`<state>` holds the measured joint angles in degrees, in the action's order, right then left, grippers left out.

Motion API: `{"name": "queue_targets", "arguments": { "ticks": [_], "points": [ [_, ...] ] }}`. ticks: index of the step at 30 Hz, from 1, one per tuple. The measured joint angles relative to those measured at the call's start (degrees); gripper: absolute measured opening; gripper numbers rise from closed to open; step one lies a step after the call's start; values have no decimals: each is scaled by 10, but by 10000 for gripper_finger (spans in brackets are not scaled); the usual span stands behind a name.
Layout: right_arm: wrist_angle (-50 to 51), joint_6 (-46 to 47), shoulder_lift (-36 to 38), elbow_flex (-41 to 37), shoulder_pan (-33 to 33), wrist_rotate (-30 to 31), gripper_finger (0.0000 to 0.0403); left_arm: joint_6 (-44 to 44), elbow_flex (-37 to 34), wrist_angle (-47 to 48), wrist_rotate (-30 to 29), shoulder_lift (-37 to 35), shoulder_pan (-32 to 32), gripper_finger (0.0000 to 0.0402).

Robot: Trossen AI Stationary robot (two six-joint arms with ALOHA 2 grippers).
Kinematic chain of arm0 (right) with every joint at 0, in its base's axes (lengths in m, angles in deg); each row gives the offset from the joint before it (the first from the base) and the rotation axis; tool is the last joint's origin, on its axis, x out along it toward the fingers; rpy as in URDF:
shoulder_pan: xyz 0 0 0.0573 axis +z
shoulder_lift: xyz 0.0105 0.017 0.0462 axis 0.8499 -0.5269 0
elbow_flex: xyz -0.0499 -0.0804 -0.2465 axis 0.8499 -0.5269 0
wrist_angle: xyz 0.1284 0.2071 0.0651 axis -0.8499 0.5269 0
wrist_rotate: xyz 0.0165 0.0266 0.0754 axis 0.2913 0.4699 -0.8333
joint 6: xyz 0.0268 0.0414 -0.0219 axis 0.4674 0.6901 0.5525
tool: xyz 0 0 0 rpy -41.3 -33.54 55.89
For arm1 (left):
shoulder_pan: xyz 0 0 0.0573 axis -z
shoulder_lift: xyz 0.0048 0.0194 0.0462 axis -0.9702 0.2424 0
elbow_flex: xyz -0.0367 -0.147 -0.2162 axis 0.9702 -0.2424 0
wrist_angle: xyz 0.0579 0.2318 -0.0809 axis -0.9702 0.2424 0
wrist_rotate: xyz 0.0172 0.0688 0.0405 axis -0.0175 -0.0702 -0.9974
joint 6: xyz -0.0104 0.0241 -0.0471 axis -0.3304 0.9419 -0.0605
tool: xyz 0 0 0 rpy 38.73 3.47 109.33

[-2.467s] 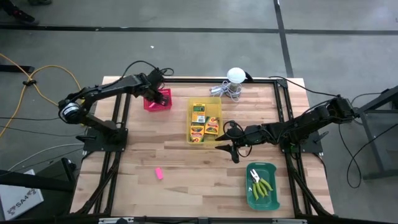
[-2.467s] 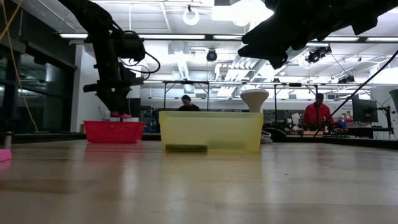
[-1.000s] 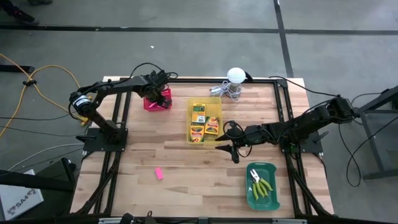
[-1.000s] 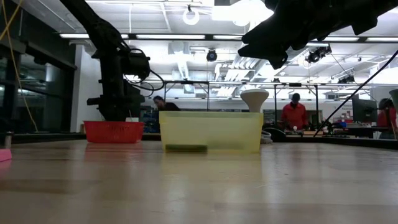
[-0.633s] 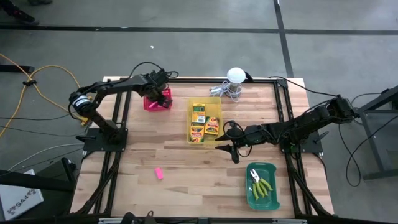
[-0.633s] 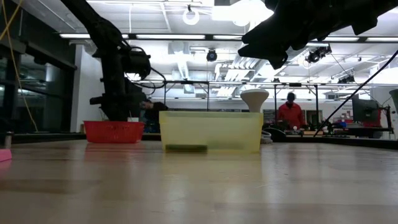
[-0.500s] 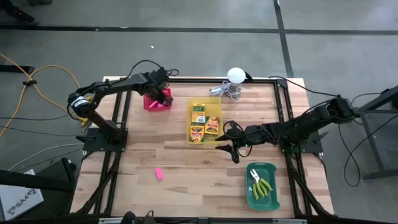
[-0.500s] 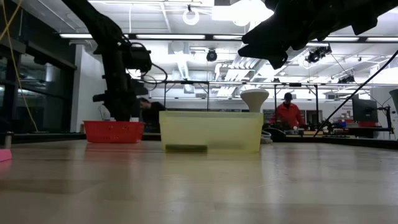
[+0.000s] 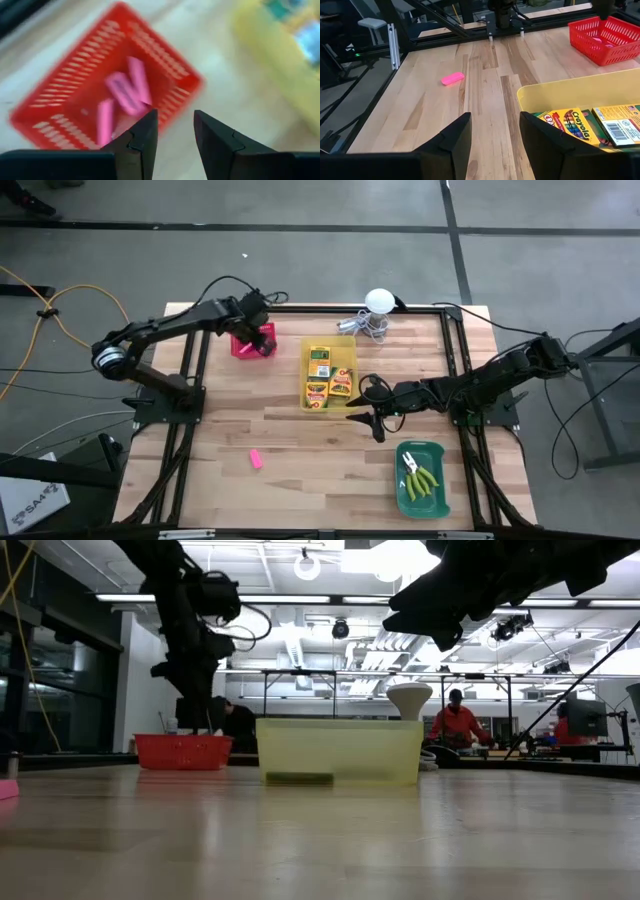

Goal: Pick & Place School Supplies
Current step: Put the pink eraser into the red bin

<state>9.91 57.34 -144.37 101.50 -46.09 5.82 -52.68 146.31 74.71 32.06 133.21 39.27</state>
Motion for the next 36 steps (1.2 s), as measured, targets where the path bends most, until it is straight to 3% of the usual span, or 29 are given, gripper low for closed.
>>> {"name": "queue_targets", "arguments": {
  "ticks": [8,20,25,32,36],
  "points": [
    [0,0,0,0,0,0,156,55,0,8,65,-43,140,122],
    [1,1,0,0,0,0,156,65,0,-9,53,-50,382,122],
    [1,2,0,0,0,0,156,66,0,-20,23,-44,470,122],
    [2,2,0,0,0,0,156,94,0,-20,6,-15,561,122],
    [5,4,0,0,0,-2,156,68,-1,-18,5,15,587,122]
  ]
}}
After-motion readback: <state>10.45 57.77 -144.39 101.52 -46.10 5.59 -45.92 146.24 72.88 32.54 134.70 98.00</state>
